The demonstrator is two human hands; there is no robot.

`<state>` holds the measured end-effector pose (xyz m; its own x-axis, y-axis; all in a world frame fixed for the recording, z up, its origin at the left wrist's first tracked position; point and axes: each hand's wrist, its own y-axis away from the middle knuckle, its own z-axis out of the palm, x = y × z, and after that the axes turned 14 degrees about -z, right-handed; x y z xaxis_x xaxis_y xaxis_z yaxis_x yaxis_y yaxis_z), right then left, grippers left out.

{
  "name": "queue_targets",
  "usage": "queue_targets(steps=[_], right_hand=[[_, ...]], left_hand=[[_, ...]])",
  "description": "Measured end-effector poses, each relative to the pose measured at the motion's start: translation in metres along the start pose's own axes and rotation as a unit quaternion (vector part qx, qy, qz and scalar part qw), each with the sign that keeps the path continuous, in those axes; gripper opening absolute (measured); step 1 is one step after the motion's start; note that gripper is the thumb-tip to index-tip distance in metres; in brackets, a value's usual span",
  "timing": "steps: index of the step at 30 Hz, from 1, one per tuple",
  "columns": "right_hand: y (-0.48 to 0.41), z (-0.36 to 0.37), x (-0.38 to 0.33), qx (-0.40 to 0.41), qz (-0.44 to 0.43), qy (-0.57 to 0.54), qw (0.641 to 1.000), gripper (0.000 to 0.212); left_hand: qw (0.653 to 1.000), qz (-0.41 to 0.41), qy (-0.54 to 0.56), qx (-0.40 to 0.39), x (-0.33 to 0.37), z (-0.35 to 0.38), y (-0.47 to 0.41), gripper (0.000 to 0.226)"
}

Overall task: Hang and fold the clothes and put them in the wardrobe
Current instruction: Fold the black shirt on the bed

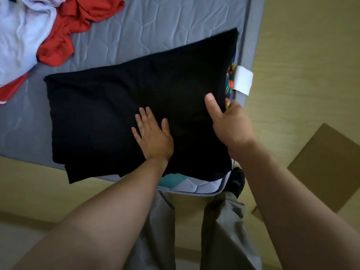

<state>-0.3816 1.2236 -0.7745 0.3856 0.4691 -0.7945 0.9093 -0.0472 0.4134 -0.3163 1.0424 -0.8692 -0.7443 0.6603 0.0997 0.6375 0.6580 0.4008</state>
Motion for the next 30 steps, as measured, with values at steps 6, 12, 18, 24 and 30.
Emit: queue_targets(steps=[6,12,18,24,30], right_hand=[[0.004,-0.046,-0.038,-0.065,0.029,-0.181,0.981,0.032],[0.033,-0.029,-0.084,-0.090,-0.073,-0.102,0.988,0.021],[0.082,0.059,-0.148,-0.142,-0.138,-0.080,0.977,0.028],[0.090,0.197,-0.172,-0.222,-0.111,0.019,0.969,0.035],[0.079,0.288,-0.151,-0.302,-0.090,0.164,0.935,0.051]], left_hand=[[0.994,-0.018,0.092,-0.060,0.054,0.018,0.027,0.062],[0.960,0.013,0.200,-0.195,0.051,-0.008,0.015,0.056],[0.728,-0.098,0.521,-0.435,-0.012,-0.138,-0.036,0.025],[0.667,-0.050,0.579,-0.467,-0.085,-0.241,-0.120,0.104],[0.842,-0.017,0.436,-0.317,-0.106,-0.226,-0.155,0.037]])
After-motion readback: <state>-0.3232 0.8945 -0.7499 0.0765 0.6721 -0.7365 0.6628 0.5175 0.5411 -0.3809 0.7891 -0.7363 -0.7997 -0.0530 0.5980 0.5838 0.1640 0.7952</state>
